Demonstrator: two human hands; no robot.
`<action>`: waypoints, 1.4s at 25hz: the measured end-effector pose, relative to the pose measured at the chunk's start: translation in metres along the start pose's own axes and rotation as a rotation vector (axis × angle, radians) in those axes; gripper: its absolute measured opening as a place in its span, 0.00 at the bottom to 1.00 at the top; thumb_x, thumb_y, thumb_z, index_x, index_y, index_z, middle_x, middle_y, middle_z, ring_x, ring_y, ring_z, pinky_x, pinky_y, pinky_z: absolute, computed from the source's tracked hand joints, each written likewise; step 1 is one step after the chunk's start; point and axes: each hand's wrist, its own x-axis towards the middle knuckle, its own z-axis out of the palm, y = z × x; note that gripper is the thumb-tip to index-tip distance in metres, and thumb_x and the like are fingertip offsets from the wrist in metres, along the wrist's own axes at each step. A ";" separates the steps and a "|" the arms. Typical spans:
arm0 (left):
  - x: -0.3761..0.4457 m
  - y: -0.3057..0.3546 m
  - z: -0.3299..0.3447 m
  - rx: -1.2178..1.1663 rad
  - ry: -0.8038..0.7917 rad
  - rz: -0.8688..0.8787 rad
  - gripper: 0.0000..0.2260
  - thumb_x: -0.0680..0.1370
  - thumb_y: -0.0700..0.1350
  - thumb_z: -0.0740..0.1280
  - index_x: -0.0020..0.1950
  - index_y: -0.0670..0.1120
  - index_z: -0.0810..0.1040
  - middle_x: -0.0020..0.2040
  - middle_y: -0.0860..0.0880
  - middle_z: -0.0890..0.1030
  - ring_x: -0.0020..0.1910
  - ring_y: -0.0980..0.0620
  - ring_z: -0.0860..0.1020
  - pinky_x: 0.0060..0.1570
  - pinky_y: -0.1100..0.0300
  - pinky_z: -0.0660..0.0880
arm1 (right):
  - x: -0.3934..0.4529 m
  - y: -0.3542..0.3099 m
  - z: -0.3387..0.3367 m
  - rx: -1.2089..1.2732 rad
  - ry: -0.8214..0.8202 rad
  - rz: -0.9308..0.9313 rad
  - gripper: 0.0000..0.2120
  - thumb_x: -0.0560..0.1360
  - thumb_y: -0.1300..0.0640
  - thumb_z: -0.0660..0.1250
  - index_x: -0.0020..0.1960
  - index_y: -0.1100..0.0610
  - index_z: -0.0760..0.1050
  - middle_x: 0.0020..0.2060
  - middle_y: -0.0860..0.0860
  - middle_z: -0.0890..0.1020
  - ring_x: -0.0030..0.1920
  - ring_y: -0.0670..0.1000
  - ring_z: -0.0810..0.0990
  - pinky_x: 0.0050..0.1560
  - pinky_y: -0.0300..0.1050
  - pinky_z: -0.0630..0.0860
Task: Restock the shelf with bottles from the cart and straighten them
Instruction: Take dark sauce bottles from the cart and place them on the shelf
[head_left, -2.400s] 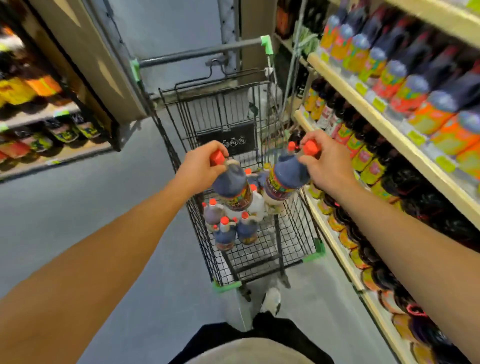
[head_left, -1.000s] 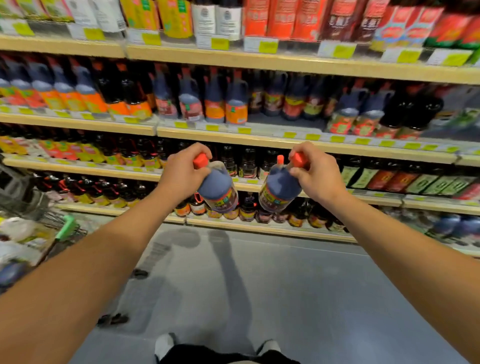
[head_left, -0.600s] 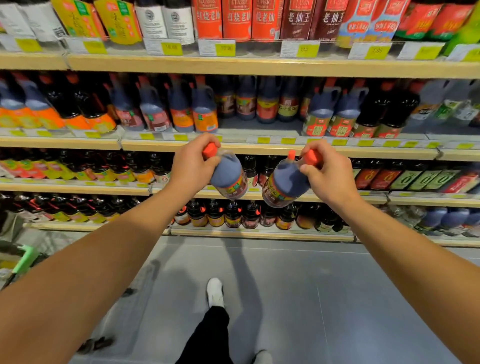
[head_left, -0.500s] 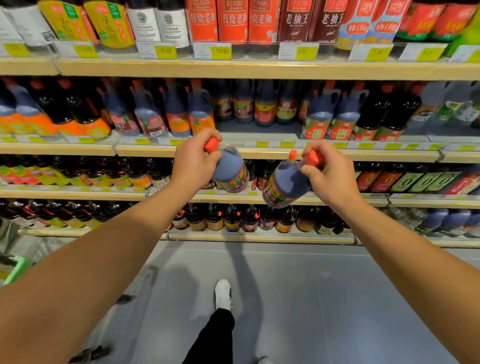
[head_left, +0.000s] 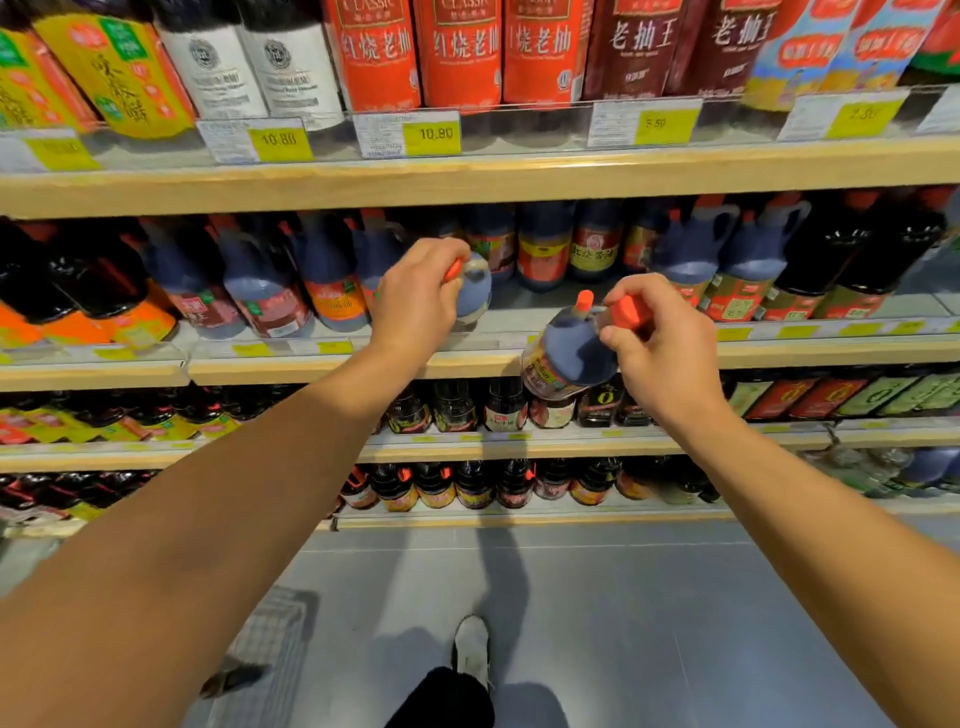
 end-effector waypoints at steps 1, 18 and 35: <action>0.004 -0.005 0.005 0.005 -0.004 -0.010 0.12 0.72 0.36 0.67 0.54 0.46 0.77 0.53 0.47 0.78 0.50 0.44 0.76 0.46 0.54 0.71 | 0.005 0.002 0.004 0.006 0.005 -0.017 0.14 0.71 0.64 0.69 0.52 0.51 0.72 0.45 0.48 0.80 0.46 0.52 0.77 0.48 0.51 0.76; 0.052 -0.034 0.050 0.277 0.044 -0.345 0.09 0.76 0.42 0.63 0.50 0.36 0.75 0.50 0.34 0.77 0.53 0.36 0.72 0.49 0.46 0.68 | 0.061 0.033 0.047 -0.001 0.066 -0.316 0.16 0.69 0.65 0.71 0.54 0.53 0.73 0.47 0.44 0.76 0.44 0.45 0.71 0.47 0.39 0.68; 0.022 -0.083 0.110 0.619 0.093 -0.049 0.33 0.73 0.51 0.70 0.75 0.58 0.60 0.77 0.48 0.60 0.77 0.43 0.50 0.71 0.36 0.44 | 0.161 0.046 0.118 0.044 -0.007 -0.103 0.18 0.73 0.58 0.69 0.62 0.53 0.73 0.54 0.53 0.81 0.55 0.55 0.78 0.53 0.44 0.73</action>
